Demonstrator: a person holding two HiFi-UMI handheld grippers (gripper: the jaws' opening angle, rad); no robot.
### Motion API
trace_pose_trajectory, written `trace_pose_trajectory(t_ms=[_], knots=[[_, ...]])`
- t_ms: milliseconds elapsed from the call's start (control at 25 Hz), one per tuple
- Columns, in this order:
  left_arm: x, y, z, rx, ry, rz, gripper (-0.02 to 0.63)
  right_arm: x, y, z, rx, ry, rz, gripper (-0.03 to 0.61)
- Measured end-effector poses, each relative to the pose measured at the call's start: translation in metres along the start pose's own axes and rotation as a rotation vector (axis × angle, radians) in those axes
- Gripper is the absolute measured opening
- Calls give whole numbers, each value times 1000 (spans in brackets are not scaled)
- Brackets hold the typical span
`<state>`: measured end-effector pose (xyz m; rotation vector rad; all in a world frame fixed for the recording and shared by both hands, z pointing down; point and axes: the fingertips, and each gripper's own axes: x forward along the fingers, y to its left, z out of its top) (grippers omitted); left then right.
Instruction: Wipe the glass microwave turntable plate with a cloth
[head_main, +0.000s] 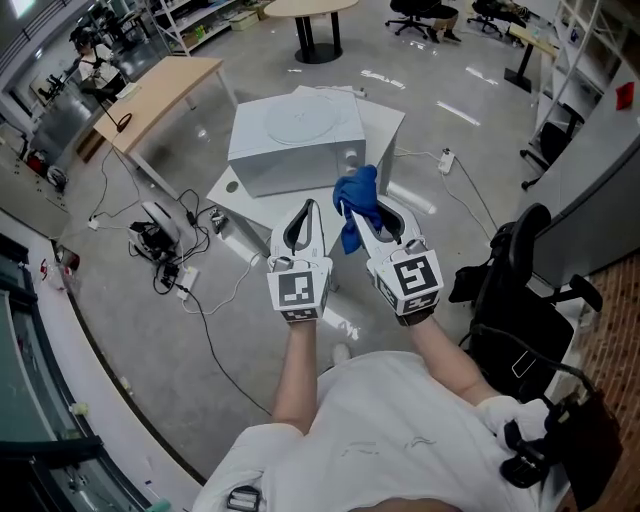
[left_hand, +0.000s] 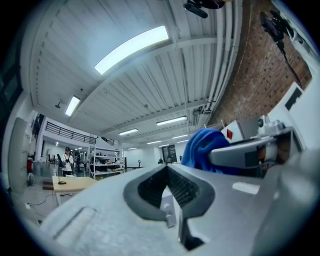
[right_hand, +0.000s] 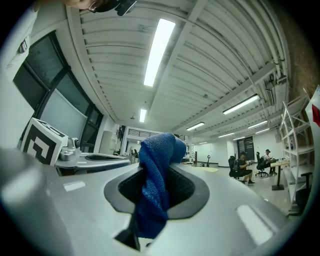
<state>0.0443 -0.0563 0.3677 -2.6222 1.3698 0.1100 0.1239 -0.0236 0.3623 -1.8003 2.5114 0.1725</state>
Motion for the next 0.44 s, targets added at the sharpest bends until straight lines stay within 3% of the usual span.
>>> trace_pose_trajectory(t_ms=[440], knots=[[8,-14,11,0,-30,-1,2,-11,-19,-4,10,-3,-12,101]])
